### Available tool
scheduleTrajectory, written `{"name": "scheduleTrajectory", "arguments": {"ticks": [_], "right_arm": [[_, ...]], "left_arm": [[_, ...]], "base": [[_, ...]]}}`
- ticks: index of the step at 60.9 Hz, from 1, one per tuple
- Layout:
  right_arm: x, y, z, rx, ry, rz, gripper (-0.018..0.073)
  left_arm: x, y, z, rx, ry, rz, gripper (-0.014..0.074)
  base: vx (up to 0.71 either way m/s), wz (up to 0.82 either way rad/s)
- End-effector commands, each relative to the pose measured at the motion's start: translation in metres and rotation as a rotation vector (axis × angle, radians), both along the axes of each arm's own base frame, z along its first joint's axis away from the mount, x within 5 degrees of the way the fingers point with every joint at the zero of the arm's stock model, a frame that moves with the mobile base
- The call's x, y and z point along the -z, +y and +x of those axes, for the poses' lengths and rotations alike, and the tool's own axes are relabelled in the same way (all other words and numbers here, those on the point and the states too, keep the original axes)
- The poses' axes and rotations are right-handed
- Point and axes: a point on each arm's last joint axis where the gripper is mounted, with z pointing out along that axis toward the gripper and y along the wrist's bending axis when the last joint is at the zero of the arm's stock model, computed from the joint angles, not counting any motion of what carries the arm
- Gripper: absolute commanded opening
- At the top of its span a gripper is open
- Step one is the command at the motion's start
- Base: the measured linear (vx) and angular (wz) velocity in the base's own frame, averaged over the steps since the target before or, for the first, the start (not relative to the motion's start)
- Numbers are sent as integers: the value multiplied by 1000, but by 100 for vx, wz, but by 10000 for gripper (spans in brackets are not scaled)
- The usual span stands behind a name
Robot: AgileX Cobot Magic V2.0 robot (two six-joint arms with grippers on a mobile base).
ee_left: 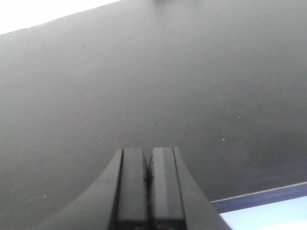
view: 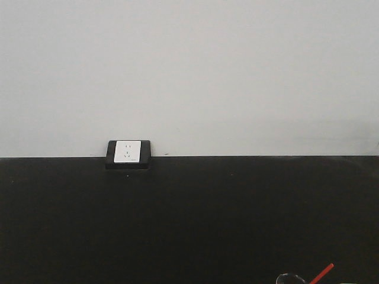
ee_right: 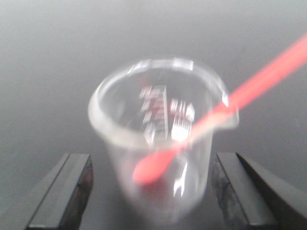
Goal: Grab beaker from right and move to left
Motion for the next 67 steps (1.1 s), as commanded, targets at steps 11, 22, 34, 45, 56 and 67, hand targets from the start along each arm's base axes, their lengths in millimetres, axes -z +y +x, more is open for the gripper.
{"name": "scheduleTrajectory", "arguments": {"ticks": [11,22,34,45,56,67], "right_arm": [[-22,6,27,-50,-241,111,526],[-23,4,30,-29,-251,109,320],[-27,3,31,-10,-252,130,-15],[-47,4,30,6,-251,229,-4],[-81,2,26,27,-278,230,-3],[-121,-3,10,73,-258,183,-3]], "left_arm": [[-1,-1,2,11,-64,-3,-6],[-1,-1,2,11,-64,-3,-6],[-1,-1,2,11,-64,-3,-6],[-1,-1,2,11,-64,-3,-6],[-1,-1,2,11,-64,-3,-6],[-1,-1,2,11,-64,-3,-6]], "base": [[0,0],[0,0],[0,0],[0,0],[0,0],[0,0]]}}
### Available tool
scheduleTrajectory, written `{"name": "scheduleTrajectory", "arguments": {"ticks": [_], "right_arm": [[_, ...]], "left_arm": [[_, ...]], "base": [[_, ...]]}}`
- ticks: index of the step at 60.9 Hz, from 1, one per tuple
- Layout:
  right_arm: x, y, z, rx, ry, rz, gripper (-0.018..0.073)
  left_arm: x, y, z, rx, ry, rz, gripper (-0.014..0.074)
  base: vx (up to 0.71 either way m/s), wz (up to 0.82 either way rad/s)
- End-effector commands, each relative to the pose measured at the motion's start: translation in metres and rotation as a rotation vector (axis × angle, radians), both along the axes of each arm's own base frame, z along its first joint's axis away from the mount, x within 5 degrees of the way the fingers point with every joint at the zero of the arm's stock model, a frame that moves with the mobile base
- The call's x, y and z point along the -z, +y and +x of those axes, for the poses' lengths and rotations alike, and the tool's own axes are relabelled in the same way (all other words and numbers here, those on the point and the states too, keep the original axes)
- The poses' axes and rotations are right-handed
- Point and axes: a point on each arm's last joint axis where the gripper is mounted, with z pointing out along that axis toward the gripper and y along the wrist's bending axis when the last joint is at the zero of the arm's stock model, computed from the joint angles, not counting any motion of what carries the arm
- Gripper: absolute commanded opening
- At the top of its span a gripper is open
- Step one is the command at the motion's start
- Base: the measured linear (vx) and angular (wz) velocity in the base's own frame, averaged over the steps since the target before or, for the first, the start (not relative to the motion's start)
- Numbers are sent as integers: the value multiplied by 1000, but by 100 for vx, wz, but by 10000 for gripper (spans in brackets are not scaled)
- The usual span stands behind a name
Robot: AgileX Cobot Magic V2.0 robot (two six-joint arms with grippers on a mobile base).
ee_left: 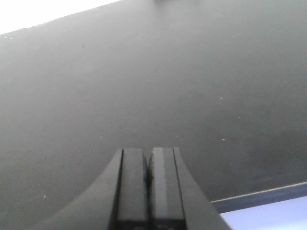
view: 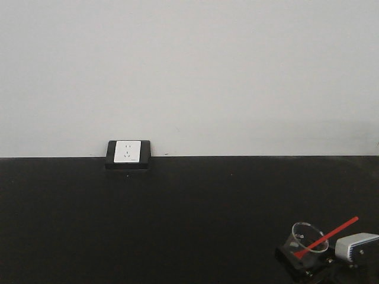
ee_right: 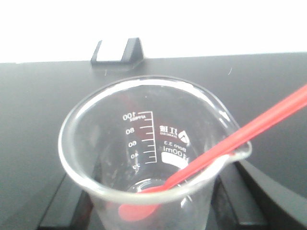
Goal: Grab beaker from right and move to left
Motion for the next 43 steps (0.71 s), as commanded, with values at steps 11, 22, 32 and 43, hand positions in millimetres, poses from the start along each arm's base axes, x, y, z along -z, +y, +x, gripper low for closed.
{"name": "scheduleTrajectory", "arguments": {"ticks": [11,22,32,43], "right_arm": [[-78,-5,-39,43,-94,-28,-3],[-109,-9,-73,90,-116,-31,-3],[-127,-13,-101,133,-153,-36,-3],[-139,-14,-124,143,-214,-62,-3]], "left_arm": [[-1,-1,2,11,-64,-3,-6],[-1,-1,2,11,-64,-3,-6],[-1,-1,2,11,-64,-3,-6],[-1,-1,2,11,-64,-3,-6]], "base": [[0,0],[0,0],[0,0],[0,0]]}}
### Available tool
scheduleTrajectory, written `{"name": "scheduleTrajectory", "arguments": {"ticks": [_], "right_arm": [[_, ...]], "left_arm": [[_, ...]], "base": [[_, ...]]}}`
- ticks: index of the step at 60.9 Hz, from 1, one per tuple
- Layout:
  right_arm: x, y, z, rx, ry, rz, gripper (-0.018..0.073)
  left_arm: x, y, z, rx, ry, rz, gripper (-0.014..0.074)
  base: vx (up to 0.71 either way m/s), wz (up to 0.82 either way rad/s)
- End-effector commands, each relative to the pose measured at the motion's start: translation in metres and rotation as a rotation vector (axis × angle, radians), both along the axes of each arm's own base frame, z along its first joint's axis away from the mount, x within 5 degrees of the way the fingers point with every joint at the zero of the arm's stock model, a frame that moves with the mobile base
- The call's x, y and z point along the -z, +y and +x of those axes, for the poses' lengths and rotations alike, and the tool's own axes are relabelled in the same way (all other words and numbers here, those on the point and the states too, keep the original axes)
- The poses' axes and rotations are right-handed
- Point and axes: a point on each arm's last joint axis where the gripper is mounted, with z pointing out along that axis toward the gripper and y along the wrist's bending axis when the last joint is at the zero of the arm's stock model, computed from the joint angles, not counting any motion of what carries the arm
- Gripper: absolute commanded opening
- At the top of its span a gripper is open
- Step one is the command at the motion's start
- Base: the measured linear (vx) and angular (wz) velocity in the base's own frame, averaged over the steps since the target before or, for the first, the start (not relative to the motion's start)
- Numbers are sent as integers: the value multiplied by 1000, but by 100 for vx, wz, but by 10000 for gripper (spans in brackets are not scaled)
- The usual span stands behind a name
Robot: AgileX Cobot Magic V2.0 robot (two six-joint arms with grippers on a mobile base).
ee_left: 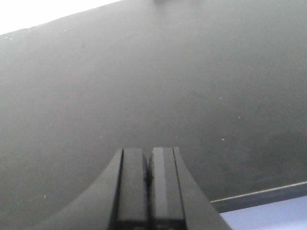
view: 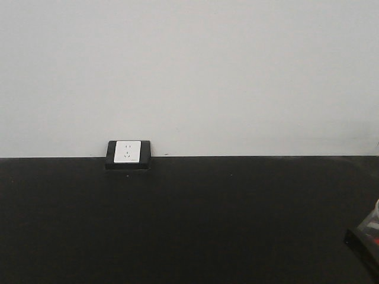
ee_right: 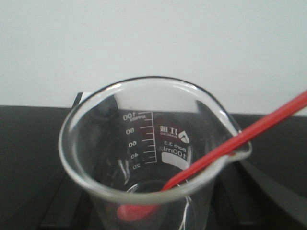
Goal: Grab beaker from right and move to left
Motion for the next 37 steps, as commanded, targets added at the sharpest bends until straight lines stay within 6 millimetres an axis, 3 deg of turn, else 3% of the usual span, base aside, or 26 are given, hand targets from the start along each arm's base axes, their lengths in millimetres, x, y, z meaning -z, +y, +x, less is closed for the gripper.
{"name": "scheduleTrajectory", "arguments": {"ticks": [1,15,37], "right_arm": [[-17,2,-11,-26,-77,0,-3],[-23,3,-22,-36,-129,-64,-3],[-22,3,-22,-37,-130,-69,-3]], "left_arm": [[-1,-1,2,11,-64,-3,-6],[-1,-1,2,11,-64,-3,-6],[-1,-1,2,11,-64,-3,-6]], "base": [[0,0],[0,0],[0,0]]}}
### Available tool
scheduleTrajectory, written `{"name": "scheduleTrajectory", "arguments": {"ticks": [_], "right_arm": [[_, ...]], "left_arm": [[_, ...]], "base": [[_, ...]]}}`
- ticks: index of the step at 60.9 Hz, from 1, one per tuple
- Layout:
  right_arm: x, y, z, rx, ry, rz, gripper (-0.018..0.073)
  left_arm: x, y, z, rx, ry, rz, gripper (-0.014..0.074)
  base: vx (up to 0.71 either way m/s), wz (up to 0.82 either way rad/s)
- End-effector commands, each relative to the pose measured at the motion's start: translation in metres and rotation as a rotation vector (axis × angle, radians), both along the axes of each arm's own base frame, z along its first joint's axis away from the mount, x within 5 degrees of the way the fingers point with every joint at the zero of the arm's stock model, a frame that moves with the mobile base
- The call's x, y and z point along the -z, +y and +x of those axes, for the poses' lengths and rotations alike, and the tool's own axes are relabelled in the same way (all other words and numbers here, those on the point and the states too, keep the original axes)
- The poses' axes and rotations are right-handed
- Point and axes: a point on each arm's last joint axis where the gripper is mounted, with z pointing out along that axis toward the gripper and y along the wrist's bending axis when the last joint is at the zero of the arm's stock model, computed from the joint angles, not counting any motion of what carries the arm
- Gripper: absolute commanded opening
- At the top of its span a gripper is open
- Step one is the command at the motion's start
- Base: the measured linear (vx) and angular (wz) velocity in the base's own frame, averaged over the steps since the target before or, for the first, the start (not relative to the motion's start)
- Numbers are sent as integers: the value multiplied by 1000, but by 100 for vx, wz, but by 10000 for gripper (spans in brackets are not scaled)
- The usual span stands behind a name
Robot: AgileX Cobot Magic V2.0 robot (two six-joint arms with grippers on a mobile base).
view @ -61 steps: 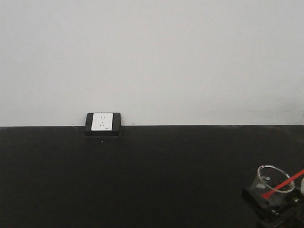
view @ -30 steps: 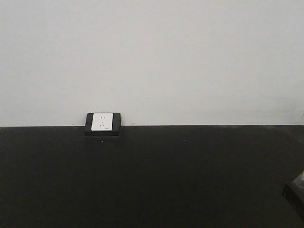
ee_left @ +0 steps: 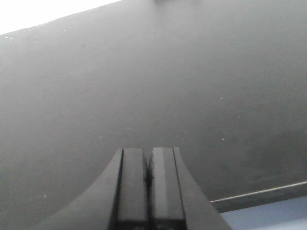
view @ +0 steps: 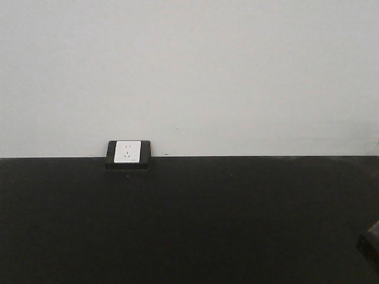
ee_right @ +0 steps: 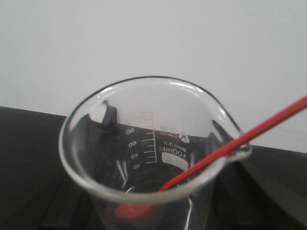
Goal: Grab beaker from right and move to left
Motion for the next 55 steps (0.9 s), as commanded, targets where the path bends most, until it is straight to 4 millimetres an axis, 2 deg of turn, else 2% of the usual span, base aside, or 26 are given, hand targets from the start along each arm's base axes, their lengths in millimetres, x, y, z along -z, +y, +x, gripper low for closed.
{"name": "scheduleTrajectory", "arguments": {"ticks": [1,55], "right_arm": [[-11,1,-1,-19,-39,18,-3],[-11,2,-1,-20,-40,18,-3]], "left_arm": [[-1,-1,2,11,-64,-3,-6],[-1,-1,2,11,-64,-3,-6]], "base": [[0,0],[0,0]]}}
